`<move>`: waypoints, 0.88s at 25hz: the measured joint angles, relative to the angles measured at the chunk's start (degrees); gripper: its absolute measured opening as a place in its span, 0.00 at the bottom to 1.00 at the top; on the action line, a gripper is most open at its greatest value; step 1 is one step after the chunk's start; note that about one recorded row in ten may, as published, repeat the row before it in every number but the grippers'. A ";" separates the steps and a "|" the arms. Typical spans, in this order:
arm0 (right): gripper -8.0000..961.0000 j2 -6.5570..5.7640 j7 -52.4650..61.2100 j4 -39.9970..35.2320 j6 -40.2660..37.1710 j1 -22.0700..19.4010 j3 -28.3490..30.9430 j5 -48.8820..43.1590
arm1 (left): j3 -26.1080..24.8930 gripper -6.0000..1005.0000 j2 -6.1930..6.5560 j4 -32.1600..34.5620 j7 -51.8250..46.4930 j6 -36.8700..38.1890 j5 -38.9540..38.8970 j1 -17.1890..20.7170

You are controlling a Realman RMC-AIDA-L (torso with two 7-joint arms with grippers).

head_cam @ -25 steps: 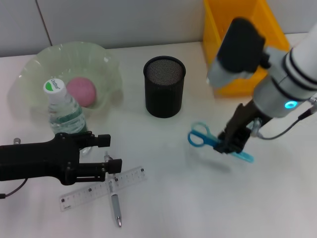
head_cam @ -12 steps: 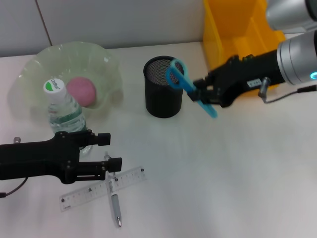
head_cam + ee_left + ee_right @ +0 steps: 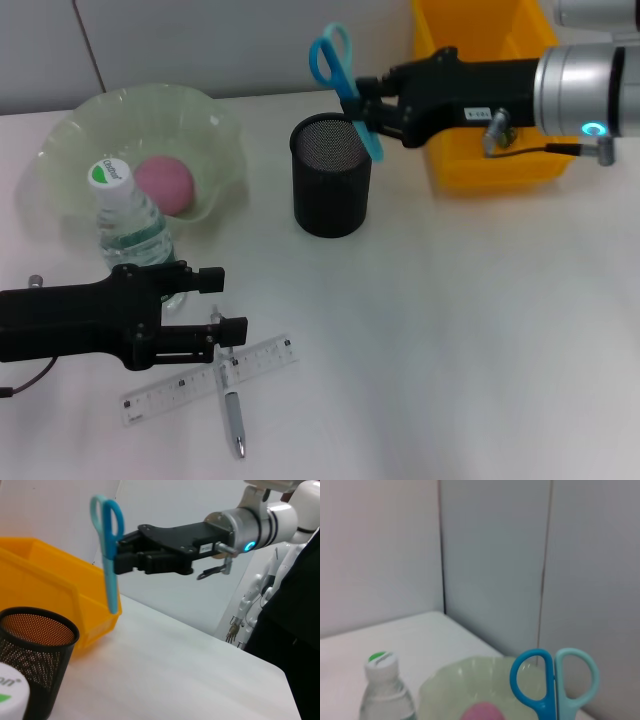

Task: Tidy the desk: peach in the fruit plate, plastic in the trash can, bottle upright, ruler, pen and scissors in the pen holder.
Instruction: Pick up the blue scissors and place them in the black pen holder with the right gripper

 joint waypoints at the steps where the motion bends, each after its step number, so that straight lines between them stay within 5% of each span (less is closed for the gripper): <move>1: 0.23 0.02 -1.76 1.61 1.21 0.32 -0.04 1.73 | 0.00 0.81 0.00 0.00 0.04 0.00 0.00 0.00; 22: 0.23 0.28 -14.49 26.02 15.42 9.10 -1.70 10.28 | 0.00 0.81 -0.07 -0.06 0.72 -0.32 -0.49 -0.57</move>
